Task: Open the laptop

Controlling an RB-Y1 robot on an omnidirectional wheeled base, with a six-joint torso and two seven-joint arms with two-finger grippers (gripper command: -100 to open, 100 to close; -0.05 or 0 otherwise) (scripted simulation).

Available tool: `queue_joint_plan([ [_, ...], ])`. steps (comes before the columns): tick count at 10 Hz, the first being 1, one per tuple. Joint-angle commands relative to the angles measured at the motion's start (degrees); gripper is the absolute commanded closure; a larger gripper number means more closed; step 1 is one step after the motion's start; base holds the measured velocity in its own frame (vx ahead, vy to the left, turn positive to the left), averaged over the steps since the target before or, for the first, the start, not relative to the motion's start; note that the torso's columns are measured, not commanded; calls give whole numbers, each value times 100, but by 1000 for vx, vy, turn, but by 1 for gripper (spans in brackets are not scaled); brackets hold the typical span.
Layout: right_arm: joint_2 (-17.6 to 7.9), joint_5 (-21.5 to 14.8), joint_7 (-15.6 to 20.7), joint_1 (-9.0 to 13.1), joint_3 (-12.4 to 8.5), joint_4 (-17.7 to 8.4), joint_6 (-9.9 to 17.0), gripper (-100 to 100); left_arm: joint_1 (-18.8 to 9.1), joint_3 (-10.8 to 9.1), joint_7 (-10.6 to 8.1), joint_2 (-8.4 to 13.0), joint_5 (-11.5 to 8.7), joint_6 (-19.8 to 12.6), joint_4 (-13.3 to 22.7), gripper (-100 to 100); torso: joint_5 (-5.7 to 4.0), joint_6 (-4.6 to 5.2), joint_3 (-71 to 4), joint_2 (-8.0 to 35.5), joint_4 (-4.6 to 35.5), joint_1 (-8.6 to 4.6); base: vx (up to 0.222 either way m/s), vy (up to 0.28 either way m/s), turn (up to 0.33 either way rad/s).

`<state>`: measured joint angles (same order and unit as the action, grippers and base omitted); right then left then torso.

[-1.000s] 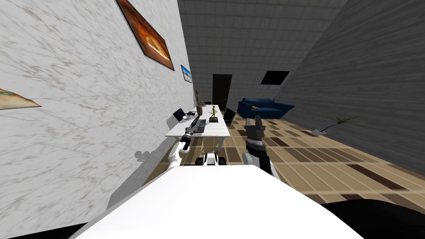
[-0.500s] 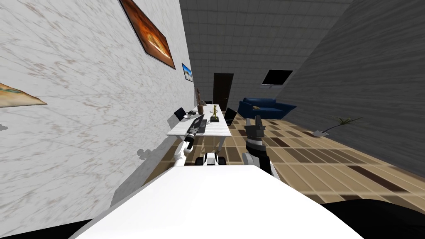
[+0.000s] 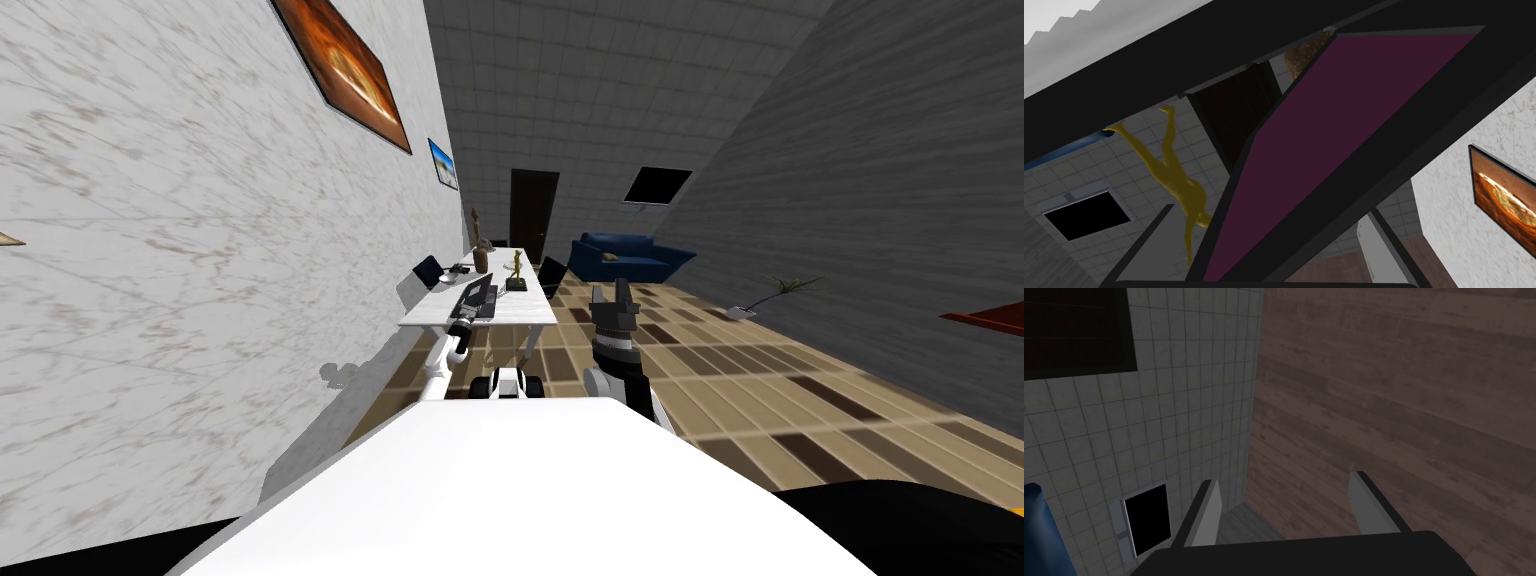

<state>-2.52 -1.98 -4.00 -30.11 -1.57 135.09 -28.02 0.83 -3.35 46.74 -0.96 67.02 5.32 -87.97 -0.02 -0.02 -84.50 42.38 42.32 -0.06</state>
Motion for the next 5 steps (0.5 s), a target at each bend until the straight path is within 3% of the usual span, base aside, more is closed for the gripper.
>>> queue_joint_plan([
  [1,0,0,0,1,0,0,0,0,-166,191,-153,104,43,-450,27,-100,0,4,-2,-2,-1,1,-57,61,-73],
  [2,0,0,0,0,0,0,0,0,-317,343,-271,186,79,-610,62,-100,0,0,-6,-9,-3,1,-71,62,-94],
  [5,0,0,0,0,0,0,0,0,-468,495,-389,268,114,-1145,97,-100,0,2,-8,-10,1,6,-53,51,-109],
])
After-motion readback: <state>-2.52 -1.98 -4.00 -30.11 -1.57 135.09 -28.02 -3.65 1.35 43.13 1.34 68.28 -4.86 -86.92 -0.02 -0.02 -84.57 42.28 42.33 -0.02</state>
